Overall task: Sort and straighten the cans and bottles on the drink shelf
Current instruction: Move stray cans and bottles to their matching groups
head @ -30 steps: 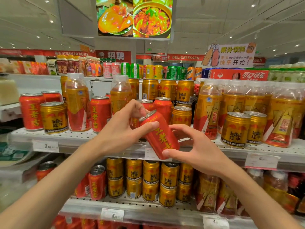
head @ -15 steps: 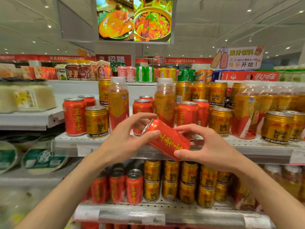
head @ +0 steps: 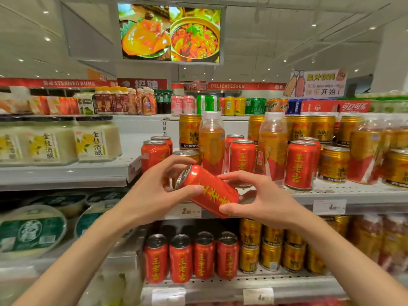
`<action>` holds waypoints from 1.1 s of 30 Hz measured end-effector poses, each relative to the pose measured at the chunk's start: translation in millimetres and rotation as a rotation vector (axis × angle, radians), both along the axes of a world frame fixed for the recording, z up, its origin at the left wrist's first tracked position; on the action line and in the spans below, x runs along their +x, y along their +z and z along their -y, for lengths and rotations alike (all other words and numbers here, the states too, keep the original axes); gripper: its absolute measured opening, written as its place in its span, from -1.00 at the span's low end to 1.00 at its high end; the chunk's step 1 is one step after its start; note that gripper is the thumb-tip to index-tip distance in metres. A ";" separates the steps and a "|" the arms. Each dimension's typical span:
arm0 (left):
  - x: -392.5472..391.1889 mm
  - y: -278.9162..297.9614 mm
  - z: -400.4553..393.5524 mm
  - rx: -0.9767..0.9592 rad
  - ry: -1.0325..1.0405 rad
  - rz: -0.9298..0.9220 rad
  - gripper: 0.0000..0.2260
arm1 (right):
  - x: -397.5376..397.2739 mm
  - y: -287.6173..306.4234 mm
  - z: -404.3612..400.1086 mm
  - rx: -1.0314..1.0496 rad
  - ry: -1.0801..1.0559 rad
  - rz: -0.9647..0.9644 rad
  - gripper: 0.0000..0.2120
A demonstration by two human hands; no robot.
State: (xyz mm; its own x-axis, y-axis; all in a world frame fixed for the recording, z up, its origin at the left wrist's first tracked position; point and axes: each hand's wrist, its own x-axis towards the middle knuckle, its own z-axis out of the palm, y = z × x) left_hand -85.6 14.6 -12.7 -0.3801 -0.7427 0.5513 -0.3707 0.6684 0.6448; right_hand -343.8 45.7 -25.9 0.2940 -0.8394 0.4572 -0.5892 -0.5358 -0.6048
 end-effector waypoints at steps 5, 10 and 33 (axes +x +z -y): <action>29.1 9.2 -4.3 -0.001 0.053 -0.004 -0.56 | 29.8 4.4 14.6 0.002 0.038 -0.006 -0.41; 48.5 24.4 -6.9 -0.048 0.112 0.015 -0.58 | 52.1 15.6 30.3 -0.031 0.038 -0.079 -0.43; 65.5 30.8 -1.5 -0.221 0.230 0.153 -0.51 | 56.8 28.1 46.0 -0.298 -0.120 -0.062 -0.65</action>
State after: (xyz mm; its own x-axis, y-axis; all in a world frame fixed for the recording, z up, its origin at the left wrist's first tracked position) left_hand -20.1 16.1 18.1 -0.3075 -0.6871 0.6583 -0.6084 0.6739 0.4191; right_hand -287.0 -0.3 2.1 0.2361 -0.7015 0.6724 -0.6899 -0.6083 -0.3924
